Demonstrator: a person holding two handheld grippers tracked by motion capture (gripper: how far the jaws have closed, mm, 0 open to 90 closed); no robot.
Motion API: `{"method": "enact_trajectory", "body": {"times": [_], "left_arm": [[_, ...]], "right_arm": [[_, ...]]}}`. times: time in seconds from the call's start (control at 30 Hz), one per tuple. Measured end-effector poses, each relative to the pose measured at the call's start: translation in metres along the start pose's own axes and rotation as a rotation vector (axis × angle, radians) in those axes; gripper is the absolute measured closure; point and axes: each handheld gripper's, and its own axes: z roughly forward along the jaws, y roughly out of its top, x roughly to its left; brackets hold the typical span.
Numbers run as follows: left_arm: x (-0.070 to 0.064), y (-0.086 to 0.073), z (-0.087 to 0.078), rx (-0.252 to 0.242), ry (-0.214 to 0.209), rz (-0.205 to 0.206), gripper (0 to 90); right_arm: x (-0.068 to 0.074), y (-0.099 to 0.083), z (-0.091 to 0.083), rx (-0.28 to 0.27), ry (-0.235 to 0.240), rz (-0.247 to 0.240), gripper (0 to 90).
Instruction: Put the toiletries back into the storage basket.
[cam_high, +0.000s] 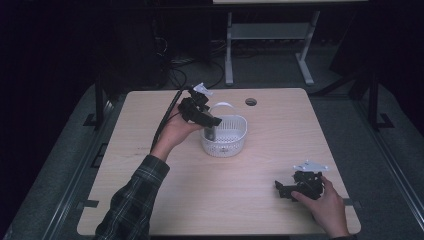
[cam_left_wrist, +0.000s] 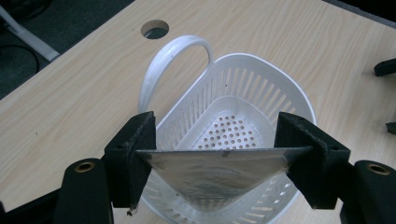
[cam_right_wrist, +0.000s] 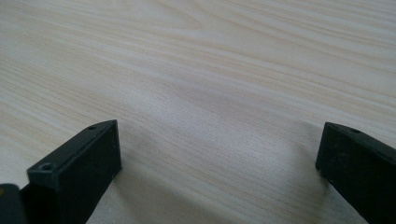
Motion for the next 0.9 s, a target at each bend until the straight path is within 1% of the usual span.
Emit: {"method": "enact_trajectory", "body": {"times": [0.5,0.9], "left_arm": [[-0.004,-0.01,0.016,0.03,-0.002,0.005,29.2],[-0.006,-0.015,0.02,0.038,-0.003,0.009,29.2]], "right_arm": [[0.0,0.0,0.0,0.0,0.0,0.0,0.0],[0.0,0.0,0.0,0.0,0.0,0.0,0.0]]}}
